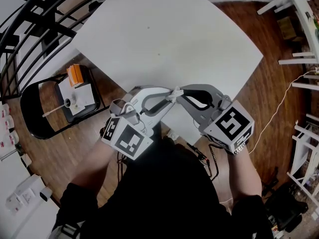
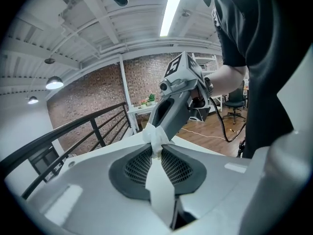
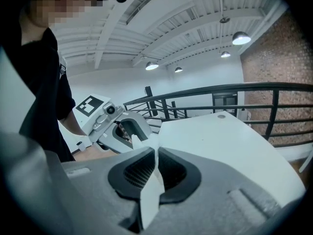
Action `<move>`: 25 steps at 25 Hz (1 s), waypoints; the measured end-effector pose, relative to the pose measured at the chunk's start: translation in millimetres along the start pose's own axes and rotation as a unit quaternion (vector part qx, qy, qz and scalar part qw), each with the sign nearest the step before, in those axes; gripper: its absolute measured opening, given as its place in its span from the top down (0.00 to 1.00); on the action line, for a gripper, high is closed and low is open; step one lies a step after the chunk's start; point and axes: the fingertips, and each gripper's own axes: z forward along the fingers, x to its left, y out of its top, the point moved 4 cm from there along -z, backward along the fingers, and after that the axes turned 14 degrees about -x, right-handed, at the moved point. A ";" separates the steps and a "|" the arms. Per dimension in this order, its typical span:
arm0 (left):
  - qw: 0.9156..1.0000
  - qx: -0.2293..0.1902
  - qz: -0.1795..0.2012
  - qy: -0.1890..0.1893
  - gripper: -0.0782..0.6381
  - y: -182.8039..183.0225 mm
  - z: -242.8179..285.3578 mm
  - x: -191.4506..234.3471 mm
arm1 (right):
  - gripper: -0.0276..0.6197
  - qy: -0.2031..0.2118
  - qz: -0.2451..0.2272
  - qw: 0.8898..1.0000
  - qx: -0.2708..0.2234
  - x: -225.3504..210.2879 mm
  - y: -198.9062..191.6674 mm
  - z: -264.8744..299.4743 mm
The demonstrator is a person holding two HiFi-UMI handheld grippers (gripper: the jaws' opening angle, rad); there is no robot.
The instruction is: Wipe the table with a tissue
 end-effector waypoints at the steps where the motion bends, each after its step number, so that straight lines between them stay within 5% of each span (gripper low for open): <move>1: 1.000 -0.001 0.000 0.002 0.79 -0.3 -0.6 0.8 | 0.94 -0.002 0.004 1.000 -0.004 -1.1 -0.7 0.1; 17: 0.994 0.055 -0.032 0.091 0.84 -44.9 -8.2 39.2 | 0.86 -0.039 0.021 0.999 -0.011 -21.9 -10.9 -3.3; 25: 0.983 0.085 -0.068 0.149 0.84 -85.4 -6.4 70.3 | 0.97 -0.061 0.024 0.998 -0.004 -27.5 -21.0 8.2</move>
